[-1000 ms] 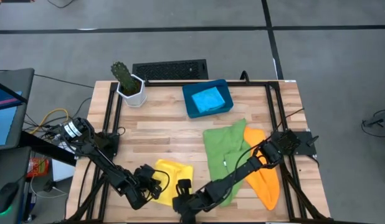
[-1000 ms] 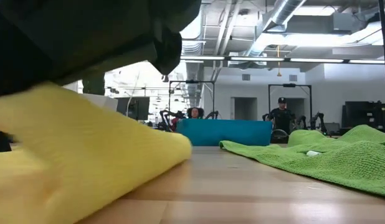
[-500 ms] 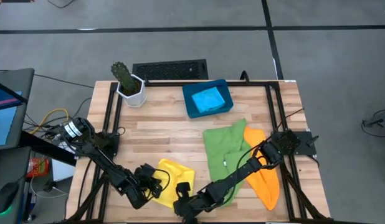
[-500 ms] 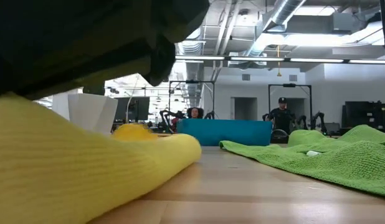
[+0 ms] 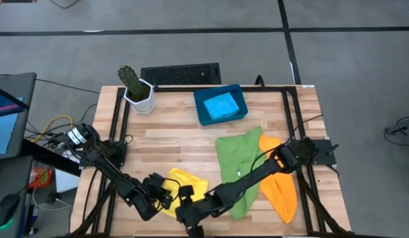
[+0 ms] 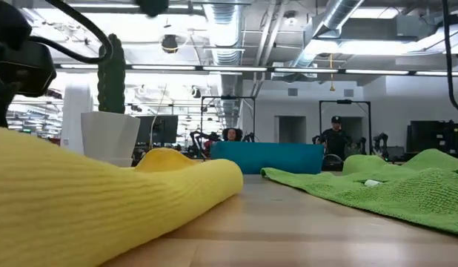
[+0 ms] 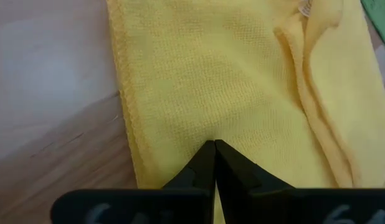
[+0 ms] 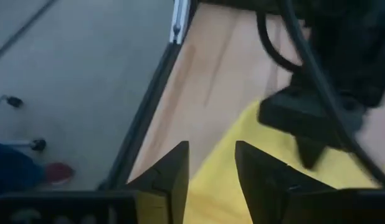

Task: Fold microfiber towels
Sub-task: Fold the yellow microfiber cloth

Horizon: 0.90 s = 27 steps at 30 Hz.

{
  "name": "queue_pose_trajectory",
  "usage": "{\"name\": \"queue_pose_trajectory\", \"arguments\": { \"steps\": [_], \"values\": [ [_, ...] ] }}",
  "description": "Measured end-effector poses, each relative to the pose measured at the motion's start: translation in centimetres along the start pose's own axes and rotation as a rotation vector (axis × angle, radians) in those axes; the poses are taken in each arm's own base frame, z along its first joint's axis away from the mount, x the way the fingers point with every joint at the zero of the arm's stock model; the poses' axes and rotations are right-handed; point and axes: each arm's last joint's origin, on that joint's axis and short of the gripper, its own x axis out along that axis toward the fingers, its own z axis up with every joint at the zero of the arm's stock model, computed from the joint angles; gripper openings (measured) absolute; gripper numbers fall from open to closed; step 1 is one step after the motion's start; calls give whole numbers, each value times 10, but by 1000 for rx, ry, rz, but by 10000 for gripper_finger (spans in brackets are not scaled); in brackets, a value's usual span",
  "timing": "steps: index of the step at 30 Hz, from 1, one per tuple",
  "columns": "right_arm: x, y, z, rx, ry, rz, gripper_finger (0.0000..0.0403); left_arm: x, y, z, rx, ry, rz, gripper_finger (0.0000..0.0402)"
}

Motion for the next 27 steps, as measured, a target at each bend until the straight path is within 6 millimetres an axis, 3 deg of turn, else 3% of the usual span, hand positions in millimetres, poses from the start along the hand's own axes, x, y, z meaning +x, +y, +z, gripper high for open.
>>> {"name": "queue_pose_trajectory", "arguments": {
  "steps": [4,6,9,13,17,24,27],
  "values": [
    [-35,-2,10,-31,84,-36,152,-10,-3,6,-4,10,-15,0],
    [-53,1,5,-60,173,-86,145,-19,-5,12,7,8,-29,0],
    [-63,9,-10,-77,207,-129,131,-36,-8,23,31,-5,-61,0],
    [-54,19,-39,-21,153,-131,112,-59,-16,36,19,-35,-163,0],
    [-38,7,-56,32,78,-158,97,-70,-23,39,0,-76,-252,0],
    [-29,-44,-59,-1,114,-225,88,-45,-20,29,50,-97,-180,0],
    [-26,-65,-59,-20,145,-128,97,-31,-18,26,64,-90,-138,0]
  ]
}}
